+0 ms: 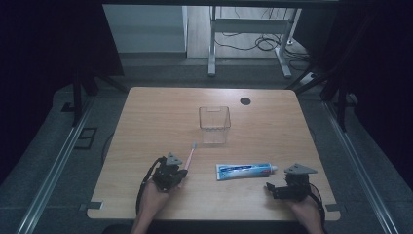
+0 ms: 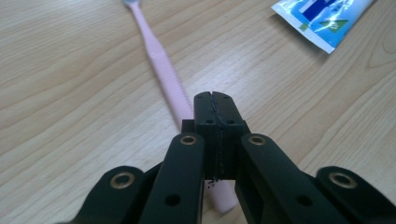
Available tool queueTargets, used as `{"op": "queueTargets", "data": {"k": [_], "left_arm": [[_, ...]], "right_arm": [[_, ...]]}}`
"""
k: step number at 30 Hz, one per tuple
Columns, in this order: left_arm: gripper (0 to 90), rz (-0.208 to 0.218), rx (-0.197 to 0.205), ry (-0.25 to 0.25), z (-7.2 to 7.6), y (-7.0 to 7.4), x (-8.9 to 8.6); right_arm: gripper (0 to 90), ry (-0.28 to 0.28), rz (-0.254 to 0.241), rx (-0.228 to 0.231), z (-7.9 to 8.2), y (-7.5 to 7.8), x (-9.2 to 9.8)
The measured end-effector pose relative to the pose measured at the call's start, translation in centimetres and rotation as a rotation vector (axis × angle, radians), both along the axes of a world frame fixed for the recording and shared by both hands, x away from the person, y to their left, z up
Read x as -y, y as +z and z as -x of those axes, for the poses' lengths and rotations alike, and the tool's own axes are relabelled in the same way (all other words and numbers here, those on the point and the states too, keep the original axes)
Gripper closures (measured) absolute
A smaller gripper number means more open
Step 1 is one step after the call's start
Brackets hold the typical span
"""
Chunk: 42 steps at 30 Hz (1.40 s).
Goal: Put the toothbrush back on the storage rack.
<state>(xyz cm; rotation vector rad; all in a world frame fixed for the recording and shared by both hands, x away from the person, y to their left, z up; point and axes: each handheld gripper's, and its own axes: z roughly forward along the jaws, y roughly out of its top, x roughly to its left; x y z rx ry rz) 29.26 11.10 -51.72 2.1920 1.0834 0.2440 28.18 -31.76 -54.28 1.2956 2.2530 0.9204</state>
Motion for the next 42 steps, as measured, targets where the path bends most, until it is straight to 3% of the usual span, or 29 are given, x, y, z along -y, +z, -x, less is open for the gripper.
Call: {"op": "queueTargets", "data": {"k": [10,31,42], "left_arm": [[89.6,-0.039,-0.02,0.0,0.0,-0.8,0.3],[89.6,-0.121,-0.04,0.012,-0.6,-0.3,-3.0],[86.8,-0.099,-0.071,-0.009,-1.5,0.4,-3.8]], "right_arm": [[0.0,-0.001,0.0,0.0,0.0,0.0,0.0],[0.0,-0.001,0.0,0.0,0.0,0.0,0.0],[0.0,-0.001,0.0,0.0,0.0,0.0,0.0]]}}
